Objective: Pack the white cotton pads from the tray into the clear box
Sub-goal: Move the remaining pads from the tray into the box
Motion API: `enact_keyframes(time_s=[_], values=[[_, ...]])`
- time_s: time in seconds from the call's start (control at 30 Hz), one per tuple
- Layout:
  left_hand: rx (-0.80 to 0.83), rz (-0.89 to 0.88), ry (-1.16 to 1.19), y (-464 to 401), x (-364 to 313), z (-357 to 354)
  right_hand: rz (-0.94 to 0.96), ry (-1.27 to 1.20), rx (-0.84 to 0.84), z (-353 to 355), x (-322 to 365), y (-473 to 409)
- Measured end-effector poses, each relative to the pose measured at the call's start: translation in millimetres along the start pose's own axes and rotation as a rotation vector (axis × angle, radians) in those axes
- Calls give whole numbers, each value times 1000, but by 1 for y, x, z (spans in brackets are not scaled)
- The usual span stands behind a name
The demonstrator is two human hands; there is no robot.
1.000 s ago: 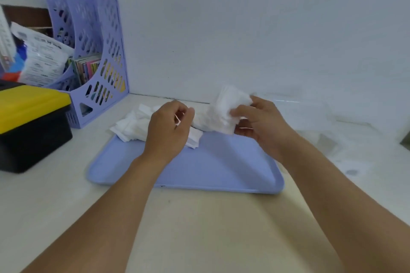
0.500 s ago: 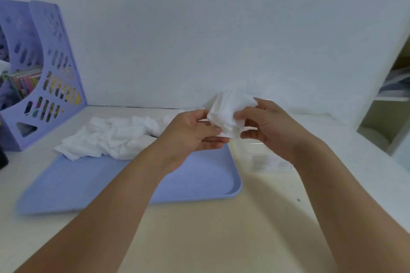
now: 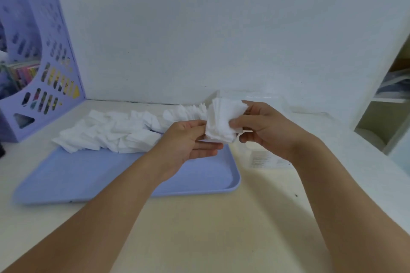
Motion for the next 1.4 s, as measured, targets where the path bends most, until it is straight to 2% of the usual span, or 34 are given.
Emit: enact_keyframes(time_s=[0.37,0.47,0.73,0.8,0.93,0.97,1.03,1.17,1.4], values=[[-10,-42,-68,1,-6,3,5,71,-61,4,-1,-1],[-10,-23,-22,0,-6,3,20,124,-81,5,-1,-1],[-4,1,66,-1,0,0,195,95,-187,8,8,-5],[-64,16,95,-2,3,4,214,53,-212,10,11,-4],[-156,-1,74,-4,5,9,166,-323,-242,23,17,-1],[-169,-18,50,-4,4,9,140,-354,-224,22,16,-2],[-181,-51,11,-3,1,8,88,-269,-170,15,12,-3],[-145,-94,-48,-1,-5,2,35,60,-129,5,0,-4],[-127,-66,14,0,-5,2,14,127,-150,5,-2,-4]])
Point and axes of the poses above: each hand's wrist, its own y-axis away from the middle knuckle, its own z-axis out of the back of the hand, x = y × z, the point moved 7 cm from there along -y, towards the middle knuckle, and after that the axes turned 14 degrees about -y, right-handed, at the moved point
